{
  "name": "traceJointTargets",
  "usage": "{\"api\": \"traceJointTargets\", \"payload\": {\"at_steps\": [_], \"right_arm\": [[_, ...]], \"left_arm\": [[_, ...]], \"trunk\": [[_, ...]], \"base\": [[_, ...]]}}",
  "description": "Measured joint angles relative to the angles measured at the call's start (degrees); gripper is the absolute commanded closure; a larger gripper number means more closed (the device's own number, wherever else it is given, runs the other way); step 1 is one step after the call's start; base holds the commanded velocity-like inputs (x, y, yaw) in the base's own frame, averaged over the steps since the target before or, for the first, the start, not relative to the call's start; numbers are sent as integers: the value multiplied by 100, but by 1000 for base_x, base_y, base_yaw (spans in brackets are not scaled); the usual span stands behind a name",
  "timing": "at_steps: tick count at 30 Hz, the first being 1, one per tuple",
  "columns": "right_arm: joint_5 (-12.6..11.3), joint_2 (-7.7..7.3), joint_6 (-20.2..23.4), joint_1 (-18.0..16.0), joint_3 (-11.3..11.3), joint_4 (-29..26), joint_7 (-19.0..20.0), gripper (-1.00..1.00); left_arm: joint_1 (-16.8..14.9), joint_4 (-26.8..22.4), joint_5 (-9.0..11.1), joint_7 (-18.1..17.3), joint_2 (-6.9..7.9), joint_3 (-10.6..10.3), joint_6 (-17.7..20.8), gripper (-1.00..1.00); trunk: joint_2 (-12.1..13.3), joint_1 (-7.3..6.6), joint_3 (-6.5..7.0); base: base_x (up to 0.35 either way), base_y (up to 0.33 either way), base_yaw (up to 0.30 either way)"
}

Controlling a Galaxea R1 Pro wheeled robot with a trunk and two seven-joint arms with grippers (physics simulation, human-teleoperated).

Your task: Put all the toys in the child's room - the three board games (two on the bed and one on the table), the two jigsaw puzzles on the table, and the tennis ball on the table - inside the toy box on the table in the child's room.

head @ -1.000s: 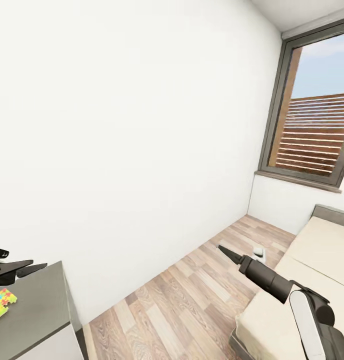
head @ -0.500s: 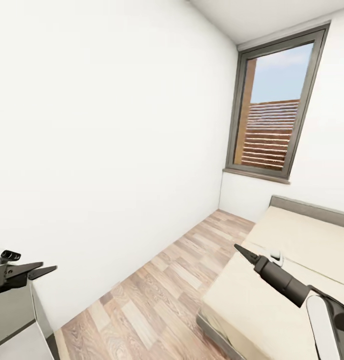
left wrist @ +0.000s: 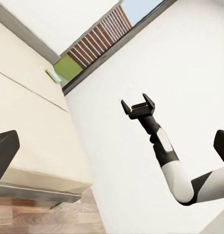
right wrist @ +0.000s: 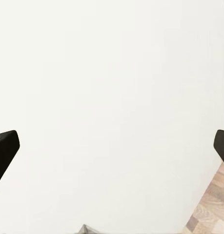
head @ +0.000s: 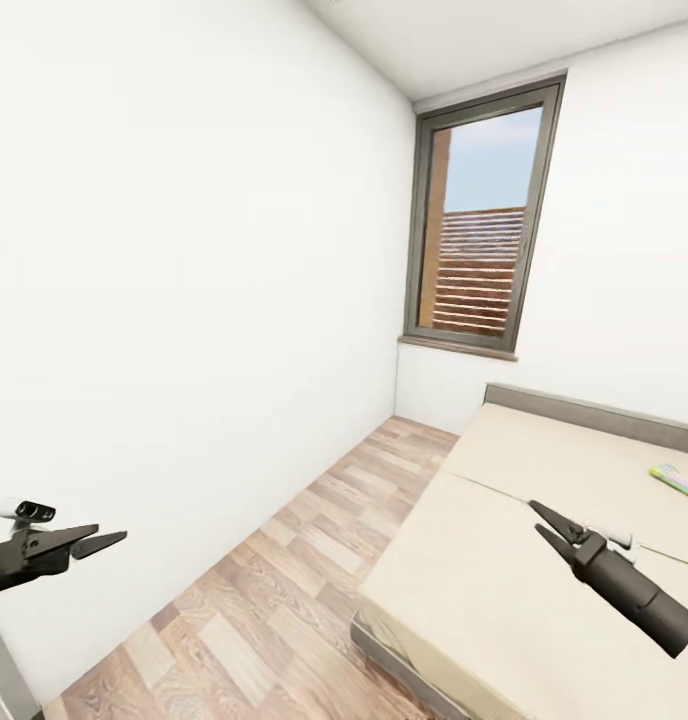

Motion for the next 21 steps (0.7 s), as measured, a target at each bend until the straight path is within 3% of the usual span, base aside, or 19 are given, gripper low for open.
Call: {"api": "traceJointTargets", "payload": {"at_steps": [6, 11, 21], "right_arm": [[49, -17, 7, 147, -224, 85, 565, -100], [23, -19, 29, 172, -271, 92, 671, -100], [-16, -13, 77, 184, -294, 91, 698, -100]], "left_arm": [[-1, -38, -2, -1, -28, -1, -25, -100], [0, -48, -2, -1, -45, 0, -38, -100], [0, -68, -3, -1, -180, -1, -91, -100]], "trunk": [[0, 0, 25], [0, 0, 49], [1, 0, 108]], "base": [[-1, -15, -274], [0, -175, -263], [0, -312, -248]]}}
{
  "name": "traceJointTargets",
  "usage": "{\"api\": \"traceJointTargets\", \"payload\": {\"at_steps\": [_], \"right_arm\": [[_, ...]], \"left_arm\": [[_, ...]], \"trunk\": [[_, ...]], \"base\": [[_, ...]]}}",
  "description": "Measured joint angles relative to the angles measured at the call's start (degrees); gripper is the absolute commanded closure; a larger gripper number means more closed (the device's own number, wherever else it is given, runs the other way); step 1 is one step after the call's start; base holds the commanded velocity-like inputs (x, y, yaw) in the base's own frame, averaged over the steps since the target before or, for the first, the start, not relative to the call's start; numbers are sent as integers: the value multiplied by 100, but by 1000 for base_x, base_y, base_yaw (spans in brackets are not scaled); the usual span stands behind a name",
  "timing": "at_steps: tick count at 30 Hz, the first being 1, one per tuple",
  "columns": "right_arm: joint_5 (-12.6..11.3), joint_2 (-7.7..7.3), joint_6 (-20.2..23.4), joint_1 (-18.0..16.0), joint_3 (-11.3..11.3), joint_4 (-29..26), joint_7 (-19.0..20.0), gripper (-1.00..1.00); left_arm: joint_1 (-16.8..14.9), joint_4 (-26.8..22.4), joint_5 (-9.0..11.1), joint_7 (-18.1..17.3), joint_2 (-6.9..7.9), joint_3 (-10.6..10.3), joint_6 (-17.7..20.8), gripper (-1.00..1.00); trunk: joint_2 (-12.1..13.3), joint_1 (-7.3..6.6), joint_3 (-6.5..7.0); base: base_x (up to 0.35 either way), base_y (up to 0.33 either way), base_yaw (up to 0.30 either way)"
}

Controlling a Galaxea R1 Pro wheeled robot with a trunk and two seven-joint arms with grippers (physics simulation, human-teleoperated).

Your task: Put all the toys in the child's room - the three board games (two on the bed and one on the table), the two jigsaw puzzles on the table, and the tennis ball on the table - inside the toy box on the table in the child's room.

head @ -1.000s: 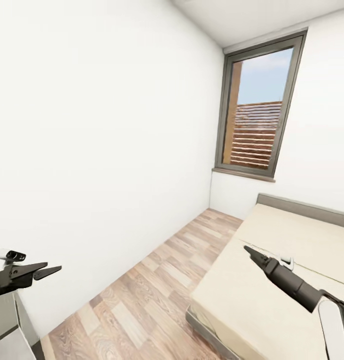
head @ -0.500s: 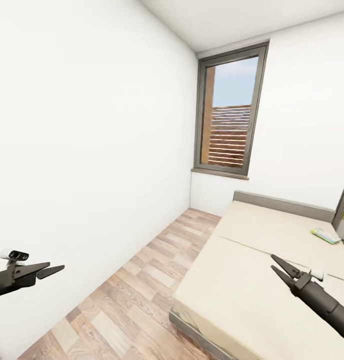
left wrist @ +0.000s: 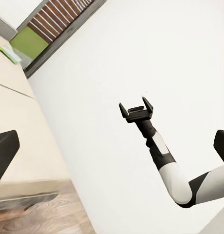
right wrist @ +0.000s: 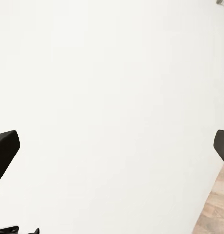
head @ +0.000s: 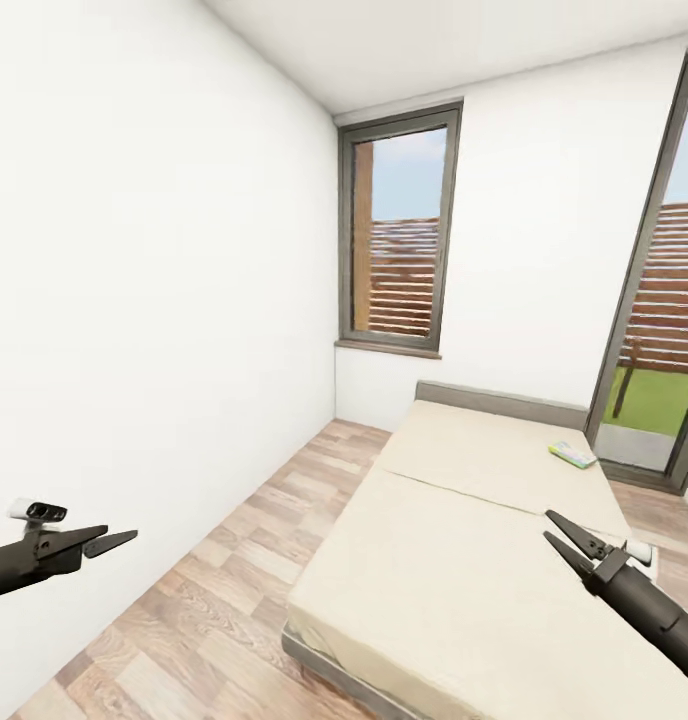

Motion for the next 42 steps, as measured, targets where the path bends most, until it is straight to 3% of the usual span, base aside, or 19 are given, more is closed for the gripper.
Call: {"api": "traceJointTargets", "payload": {"at_steps": [29, 42], "right_arm": [[-18, 14, -4, 0, -3, 21, -37, -100], [16, 117, -117, -24, 44, 70, -113, -100]], "left_arm": [[8, -315, 0, -3, -108, -19, -29, -100], [8, -322, 0, -3, -108, -27, -29, -100]], "trunk": [[-1, 0, 180], [-1, 0, 268]], "base": [[0, -318, -242], [70, -226, -219]]}}
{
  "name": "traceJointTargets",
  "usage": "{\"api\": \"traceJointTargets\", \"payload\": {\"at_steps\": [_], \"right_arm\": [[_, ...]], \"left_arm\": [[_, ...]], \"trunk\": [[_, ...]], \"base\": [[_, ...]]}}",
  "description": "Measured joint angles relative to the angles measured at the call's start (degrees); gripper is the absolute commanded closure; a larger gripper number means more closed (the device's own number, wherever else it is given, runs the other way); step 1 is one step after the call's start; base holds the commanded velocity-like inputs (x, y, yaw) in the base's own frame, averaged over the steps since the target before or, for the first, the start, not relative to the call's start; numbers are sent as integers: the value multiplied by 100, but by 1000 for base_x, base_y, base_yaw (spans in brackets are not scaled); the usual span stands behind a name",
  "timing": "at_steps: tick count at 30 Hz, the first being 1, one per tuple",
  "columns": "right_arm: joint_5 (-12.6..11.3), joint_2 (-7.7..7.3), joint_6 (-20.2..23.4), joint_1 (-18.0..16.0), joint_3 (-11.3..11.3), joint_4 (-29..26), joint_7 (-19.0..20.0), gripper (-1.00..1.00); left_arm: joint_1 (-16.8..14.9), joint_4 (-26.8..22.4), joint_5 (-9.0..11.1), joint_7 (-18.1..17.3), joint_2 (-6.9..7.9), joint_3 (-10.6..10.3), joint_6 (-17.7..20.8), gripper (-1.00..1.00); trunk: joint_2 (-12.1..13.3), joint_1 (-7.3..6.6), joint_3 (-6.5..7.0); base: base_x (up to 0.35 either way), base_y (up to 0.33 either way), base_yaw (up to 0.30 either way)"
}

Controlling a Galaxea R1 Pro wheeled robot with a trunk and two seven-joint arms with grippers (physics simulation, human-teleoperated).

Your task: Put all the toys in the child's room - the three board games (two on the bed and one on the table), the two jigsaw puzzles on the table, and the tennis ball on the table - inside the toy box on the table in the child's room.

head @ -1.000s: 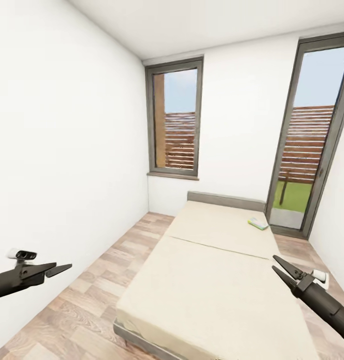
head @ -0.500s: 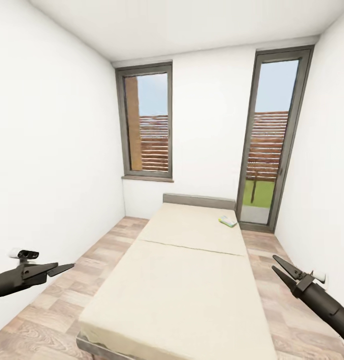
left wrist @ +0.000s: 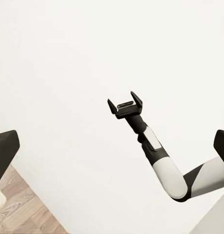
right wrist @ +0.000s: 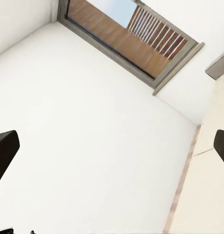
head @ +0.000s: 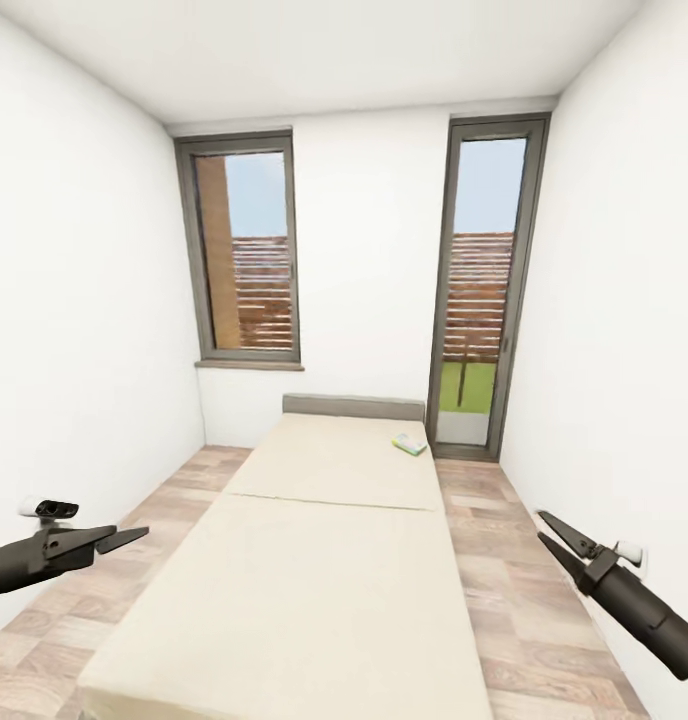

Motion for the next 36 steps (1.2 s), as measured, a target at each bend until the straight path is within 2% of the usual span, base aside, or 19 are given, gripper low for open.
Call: {"api": "traceJointTargets", "payload": {"at_steps": [7, 12, 17, 23, 27, 36], "right_arm": [[37, 6, -108, -2, 23, 8, -287, -100], [47, -5, -159, -1, 123, -7, -472, -100], [59, -39, -179, -2, 270, -25, -561, -100], [65, -74, -189, -2, 327, -22, -583, -100], [71, -86, -182, -11, 356, -17, -601, -100], [76, -105, -184, -26, 588, 21, -688, -100]], "left_arm": [[-1, -3, -4, -1, 0, 4, 0, -100], [1, -5, -3, 1, 0, 7, 0, -100], [0, -6, -4, 1, -3, 7, 0, -100], [0, -4, -3, 0, 0, 2, 0, -100], [-1, -4, -7, 0, 0, -1, 0, -100], [-1, 1, -6, 1, 1, -2, 0, -100]], "trunk": [[2, -1, 38], [1, 1, 45], [2, 2, 48], [1, 1, 44], [1, 1, 20], [1, 1, -59]], "base": [[10, -298, -125], [-18, -305, -31], [-86, -297, -10], [-91, -266, -2], [-26, -118, -1], [-5, -23, 0]]}}
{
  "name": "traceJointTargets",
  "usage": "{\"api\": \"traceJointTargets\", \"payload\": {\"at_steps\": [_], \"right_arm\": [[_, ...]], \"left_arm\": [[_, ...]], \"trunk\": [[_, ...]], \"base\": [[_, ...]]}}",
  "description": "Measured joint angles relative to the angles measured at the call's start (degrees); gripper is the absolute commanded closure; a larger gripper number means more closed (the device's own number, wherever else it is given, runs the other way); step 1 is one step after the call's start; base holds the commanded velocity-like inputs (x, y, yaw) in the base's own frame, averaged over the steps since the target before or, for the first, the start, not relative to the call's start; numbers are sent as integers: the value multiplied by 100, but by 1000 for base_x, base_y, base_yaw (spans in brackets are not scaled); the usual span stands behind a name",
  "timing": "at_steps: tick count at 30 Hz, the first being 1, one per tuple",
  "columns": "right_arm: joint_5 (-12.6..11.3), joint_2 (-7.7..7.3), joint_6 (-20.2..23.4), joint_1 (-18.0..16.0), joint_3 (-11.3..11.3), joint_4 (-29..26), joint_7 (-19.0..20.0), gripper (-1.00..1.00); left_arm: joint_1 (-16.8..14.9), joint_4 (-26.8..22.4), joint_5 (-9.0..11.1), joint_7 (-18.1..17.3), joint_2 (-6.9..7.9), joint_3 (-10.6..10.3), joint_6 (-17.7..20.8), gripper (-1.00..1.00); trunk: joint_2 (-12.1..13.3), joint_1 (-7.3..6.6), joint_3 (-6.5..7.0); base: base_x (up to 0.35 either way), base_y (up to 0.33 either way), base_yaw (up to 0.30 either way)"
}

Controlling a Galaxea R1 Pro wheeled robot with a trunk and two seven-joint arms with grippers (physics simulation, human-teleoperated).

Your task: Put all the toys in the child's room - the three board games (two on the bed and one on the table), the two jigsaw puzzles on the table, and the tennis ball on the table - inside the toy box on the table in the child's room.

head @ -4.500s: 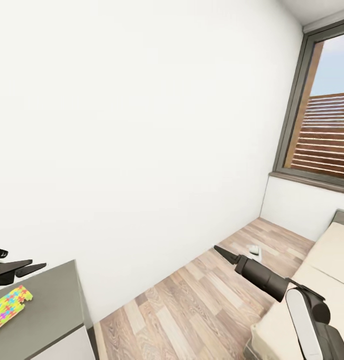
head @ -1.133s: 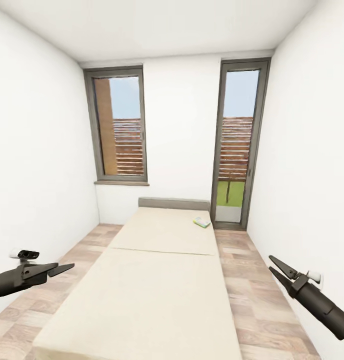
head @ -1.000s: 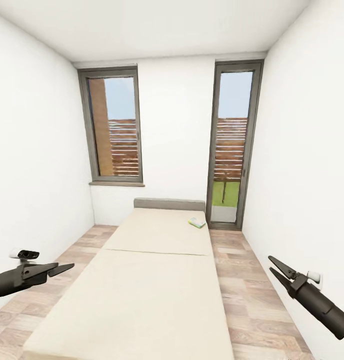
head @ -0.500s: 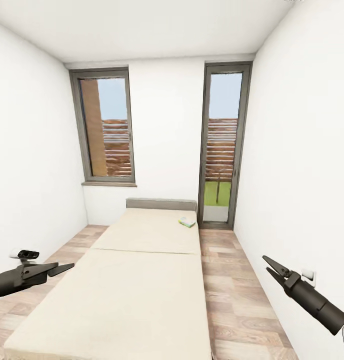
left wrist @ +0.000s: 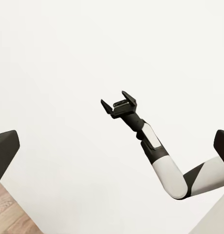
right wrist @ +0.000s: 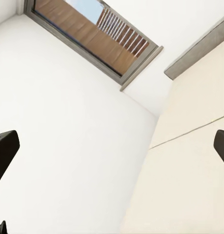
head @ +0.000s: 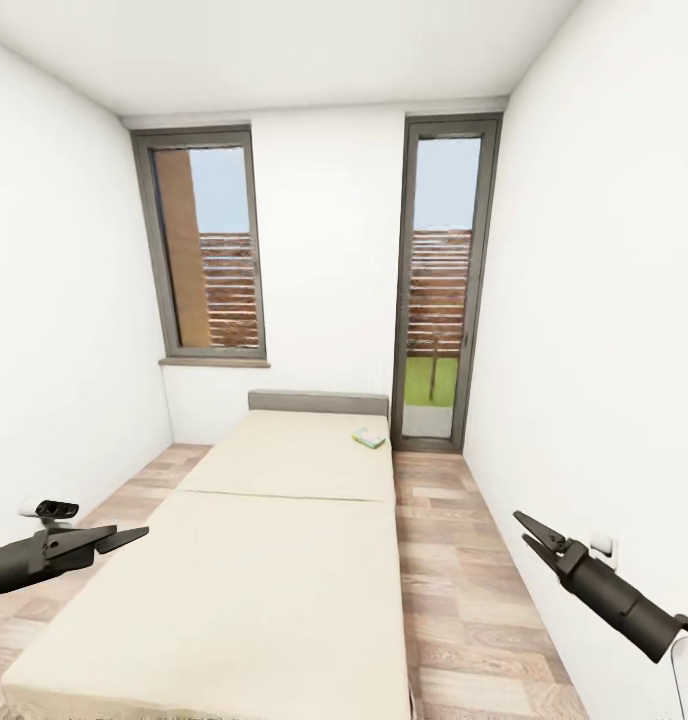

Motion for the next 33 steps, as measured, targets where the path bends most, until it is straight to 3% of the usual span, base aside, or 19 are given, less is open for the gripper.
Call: {"api": "traceJointTargets", "payload": {"at_steps": [21, 33], "right_arm": [[0, 8, -17, -11, 192, -2, -120, -100], [17, 14, -213, -12, 446, -40, -113, -100]], "left_arm": [[0, 4, -2, 0, 0, -6, 0, -100], [3, 23, -3, 1, 0, 2, 0, -100]], "trunk": [[0, -1, -197], [-1, 0, -241]], "base": [[52, -7, 0], [36, -173, 28]]}}
